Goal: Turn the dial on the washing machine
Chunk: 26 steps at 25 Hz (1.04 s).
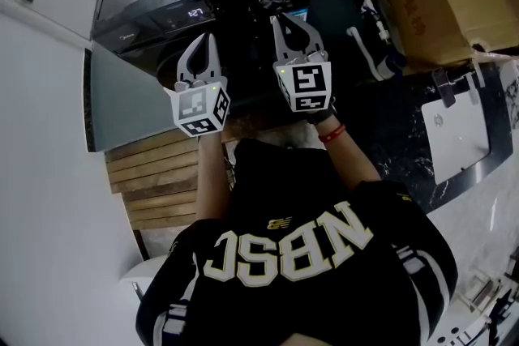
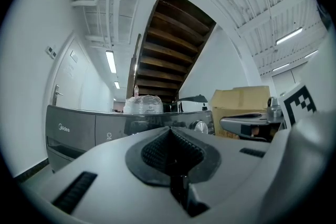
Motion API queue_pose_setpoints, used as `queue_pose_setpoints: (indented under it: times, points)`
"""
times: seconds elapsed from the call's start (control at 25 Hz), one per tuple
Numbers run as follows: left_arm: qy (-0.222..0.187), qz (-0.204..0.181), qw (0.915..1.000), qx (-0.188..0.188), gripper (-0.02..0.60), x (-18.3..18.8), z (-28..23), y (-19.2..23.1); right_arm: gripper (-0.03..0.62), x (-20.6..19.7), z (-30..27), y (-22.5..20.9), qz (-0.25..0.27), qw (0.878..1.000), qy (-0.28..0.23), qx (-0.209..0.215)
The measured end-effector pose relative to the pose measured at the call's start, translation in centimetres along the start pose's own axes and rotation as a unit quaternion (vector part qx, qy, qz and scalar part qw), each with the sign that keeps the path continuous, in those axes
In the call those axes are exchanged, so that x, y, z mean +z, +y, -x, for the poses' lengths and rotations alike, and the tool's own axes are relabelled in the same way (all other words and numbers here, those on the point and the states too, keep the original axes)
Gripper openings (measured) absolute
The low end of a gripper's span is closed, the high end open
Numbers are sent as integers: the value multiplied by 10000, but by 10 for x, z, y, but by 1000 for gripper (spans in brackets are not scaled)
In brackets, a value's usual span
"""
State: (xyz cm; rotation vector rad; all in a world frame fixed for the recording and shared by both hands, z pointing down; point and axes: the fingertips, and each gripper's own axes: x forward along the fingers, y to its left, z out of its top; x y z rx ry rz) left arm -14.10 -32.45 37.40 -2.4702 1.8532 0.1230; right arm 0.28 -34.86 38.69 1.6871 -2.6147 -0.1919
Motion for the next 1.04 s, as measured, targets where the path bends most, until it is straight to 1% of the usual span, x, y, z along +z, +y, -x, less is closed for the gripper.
queue_pose_setpoints:
  times: [0.08, 0.36, 0.52, 0.76, 1.04]
  points:
    - [-30, -34, 10000, -3, 14, 3, 1, -1, 8, 1, 1, 2, 42, 10000, -4, 15]
    - [-80, -143, 9997, 174, 14, 5, 8, 2, 6, -4, 3, 5, 19, 9998, 95, 151]
    - [-70, -168, 9996, 203, 14, 5, 11, 2, 6, -11, 5, 1, -28, 9998, 87, 163]
    - [-233, -257, 9990, 279, 14, 10, 14, -2, 6, -8, 8, -3, -80, 9997, 103, 224]
    - [-109, -179, 9995, 229, 14, 0, 6, -10, 6, -12, 11, -12, -153, 9996, 134, 202]
